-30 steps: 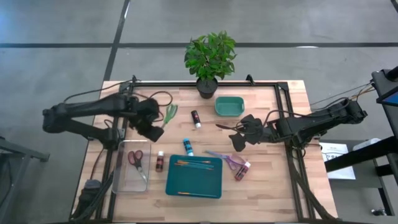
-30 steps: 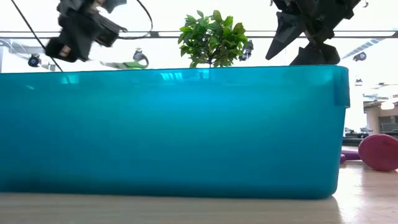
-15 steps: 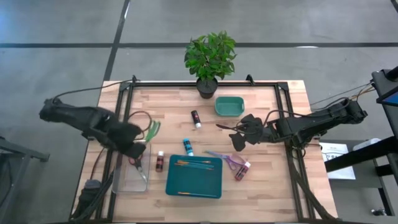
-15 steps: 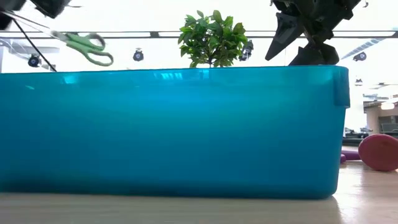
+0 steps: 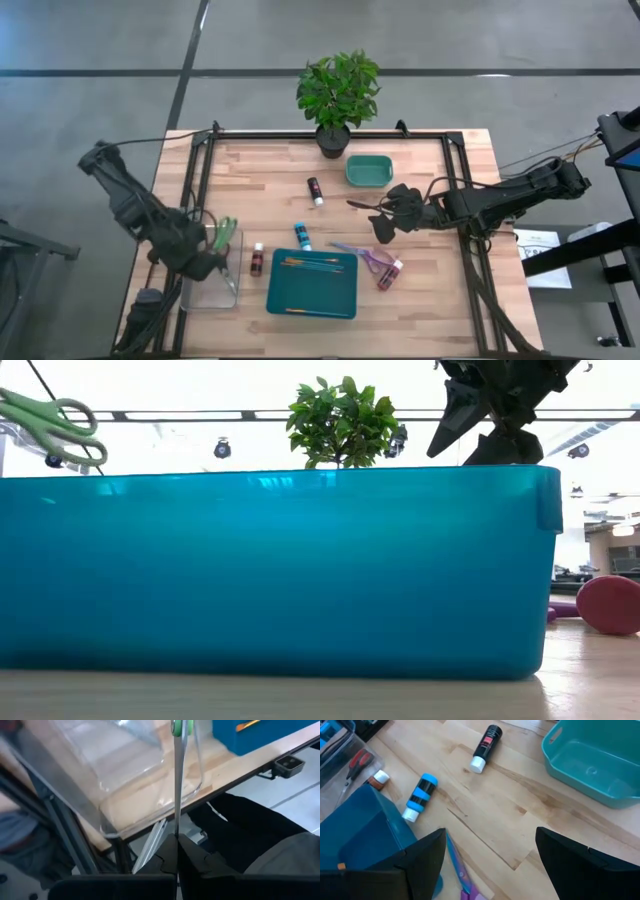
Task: Pick & Place Paint Supplies
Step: Put the green scissors into the transparent bin
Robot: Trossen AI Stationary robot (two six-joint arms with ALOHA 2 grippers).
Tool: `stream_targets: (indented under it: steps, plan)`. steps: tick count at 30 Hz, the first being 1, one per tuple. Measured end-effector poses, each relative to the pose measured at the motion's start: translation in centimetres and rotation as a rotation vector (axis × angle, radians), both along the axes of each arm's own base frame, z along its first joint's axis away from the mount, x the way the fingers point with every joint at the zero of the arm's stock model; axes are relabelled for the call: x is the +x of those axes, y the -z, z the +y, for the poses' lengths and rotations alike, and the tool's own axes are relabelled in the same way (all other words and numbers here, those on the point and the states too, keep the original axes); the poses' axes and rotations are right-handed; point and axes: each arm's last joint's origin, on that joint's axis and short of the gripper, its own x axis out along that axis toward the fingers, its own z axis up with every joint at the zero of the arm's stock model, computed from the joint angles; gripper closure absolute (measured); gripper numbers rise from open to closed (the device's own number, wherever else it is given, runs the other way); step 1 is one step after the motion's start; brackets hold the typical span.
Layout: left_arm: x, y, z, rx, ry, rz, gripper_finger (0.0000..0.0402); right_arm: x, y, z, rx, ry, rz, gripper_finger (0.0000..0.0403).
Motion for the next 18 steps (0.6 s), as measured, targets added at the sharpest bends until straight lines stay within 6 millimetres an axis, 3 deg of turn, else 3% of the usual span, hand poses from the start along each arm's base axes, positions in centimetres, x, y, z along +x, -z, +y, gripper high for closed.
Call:
stream_targets:
  steps: [11,18]
  plan:
    - [0.2,0.9,-3.0,-0.021,-0.002,0.076,0.0401,0.0,0.0,0.0,-0.007,-0.006,0.003,0.01]
    - [0.9,3.2,-4.5,0.004,-0.027,0.142,0.0401,0.0,0.0,0.0,-0.012,-0.002,0.002,0.01]
